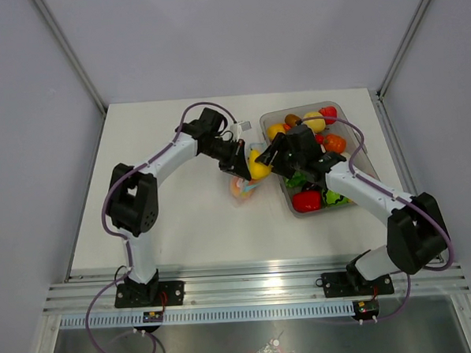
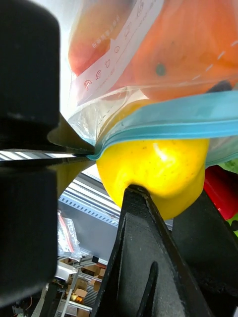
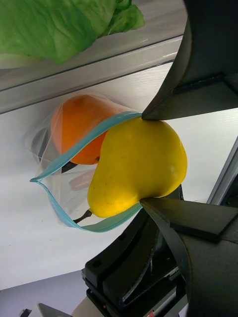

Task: Place the food in the zip-top bag and seal the zipper
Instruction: Place the fake fruit in the zipper food storage bag, then pick up the fake fruit from the zipper food storage bag.

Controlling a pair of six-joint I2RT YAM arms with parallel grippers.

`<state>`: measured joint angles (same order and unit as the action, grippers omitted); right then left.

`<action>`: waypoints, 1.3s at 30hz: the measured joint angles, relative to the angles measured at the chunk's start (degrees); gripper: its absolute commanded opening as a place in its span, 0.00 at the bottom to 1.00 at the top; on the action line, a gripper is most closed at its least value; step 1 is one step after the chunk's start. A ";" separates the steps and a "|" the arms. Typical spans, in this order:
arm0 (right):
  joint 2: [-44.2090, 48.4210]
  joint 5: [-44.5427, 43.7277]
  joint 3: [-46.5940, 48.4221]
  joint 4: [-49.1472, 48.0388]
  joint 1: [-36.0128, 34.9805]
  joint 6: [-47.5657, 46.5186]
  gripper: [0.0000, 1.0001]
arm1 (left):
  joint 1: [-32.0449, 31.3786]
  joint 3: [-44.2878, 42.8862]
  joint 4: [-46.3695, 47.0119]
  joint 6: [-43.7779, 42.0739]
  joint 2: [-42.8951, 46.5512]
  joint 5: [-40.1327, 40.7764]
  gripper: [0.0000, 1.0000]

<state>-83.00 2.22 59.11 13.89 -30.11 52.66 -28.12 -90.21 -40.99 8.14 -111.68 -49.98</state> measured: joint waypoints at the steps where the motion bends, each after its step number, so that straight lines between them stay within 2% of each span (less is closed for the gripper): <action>1: -0.13 0.13 0.00 -0.28 0.00 0.00 0.58 | 0.02 0.00 0.07 -0.15 0.02 0.00 0.00; 8: -0.37 0.42 0.07 -0.87 -0.33 0.00 0.60 | 0.02 -0.50 -0.11 0.35 0.74 -0.57 0.00; 11: -1.86 0.52 1.53 -0.57 -0.35 -0.52 0.67 | 0.07 -1.42 -0.17 0.87 0.74 -1.14 0.00; 13: -3.61 0.98 3.10 -0.59 -0.39 -1.03 0.78 | 0.11 -2.27 -0.15 0.94 0.74 -1.40 0.00; 18: -4.68 2.01 3.91 -0.07 -0.96 -2.47 0.87 | 0.28 -2.89 0.15 1.25 0.85 -2.45 0.00; 29: -3.52 1.25 5.38 2.64 -0.96 -4.13 0.86 | 1.40 -2.84 2.03 2.99 2.01 -4.09 0.00; 39: 3.43 -3.21 5.27 5.84 -0.98 -4.96 0.83 | 1.68 -1.01 5.66 5.01 2.14 -5.33 0.00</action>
<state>-79.57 -0.99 64.38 19.73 -31.09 47.70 -26.44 -91.22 -35.33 13.15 -109.54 -55.31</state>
